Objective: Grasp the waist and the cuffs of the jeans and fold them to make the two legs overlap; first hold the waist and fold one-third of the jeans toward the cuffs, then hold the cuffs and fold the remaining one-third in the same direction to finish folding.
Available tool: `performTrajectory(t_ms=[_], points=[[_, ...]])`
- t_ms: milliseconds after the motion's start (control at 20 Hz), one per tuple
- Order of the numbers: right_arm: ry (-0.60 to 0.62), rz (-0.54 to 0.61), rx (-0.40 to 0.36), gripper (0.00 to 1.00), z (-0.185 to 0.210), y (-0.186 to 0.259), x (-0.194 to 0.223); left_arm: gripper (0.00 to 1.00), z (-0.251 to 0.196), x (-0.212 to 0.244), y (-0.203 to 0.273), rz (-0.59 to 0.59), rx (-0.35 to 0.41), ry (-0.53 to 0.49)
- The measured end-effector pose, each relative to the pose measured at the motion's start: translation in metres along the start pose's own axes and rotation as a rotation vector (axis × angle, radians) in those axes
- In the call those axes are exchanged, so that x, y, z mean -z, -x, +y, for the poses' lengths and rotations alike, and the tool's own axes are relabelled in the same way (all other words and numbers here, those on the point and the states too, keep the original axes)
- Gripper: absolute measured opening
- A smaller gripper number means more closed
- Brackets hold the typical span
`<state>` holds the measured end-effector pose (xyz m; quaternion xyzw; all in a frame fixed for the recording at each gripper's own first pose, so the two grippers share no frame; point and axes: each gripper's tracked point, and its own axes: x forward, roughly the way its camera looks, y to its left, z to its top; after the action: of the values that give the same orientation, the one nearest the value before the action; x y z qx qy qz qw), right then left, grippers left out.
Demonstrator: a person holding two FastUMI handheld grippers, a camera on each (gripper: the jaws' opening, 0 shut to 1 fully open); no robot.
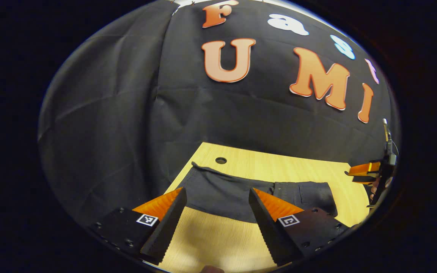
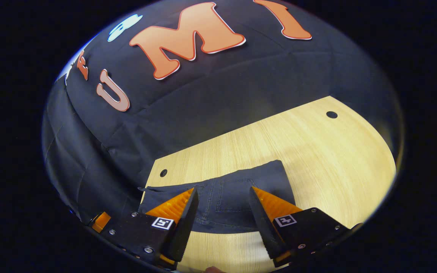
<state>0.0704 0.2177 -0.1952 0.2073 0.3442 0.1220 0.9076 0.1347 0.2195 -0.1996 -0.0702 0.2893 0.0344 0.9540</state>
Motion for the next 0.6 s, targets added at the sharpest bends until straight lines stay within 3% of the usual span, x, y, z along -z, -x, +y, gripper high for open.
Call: performTrajectory(t_ms=[300, 600], points=[[0.057, -0.112, 0.089, 0.96, -0.032, 0.042, -0.02, 0.98, 0.044, 0.039, -0.072, 0.268, -0.058, 0.181], [0.082, -0.266, 0.265, 0.97, -0.092, 0.115, -0.049, 0.99, 0.058, 0.085, -0.127, 0.523, -0.075, 0.3]])
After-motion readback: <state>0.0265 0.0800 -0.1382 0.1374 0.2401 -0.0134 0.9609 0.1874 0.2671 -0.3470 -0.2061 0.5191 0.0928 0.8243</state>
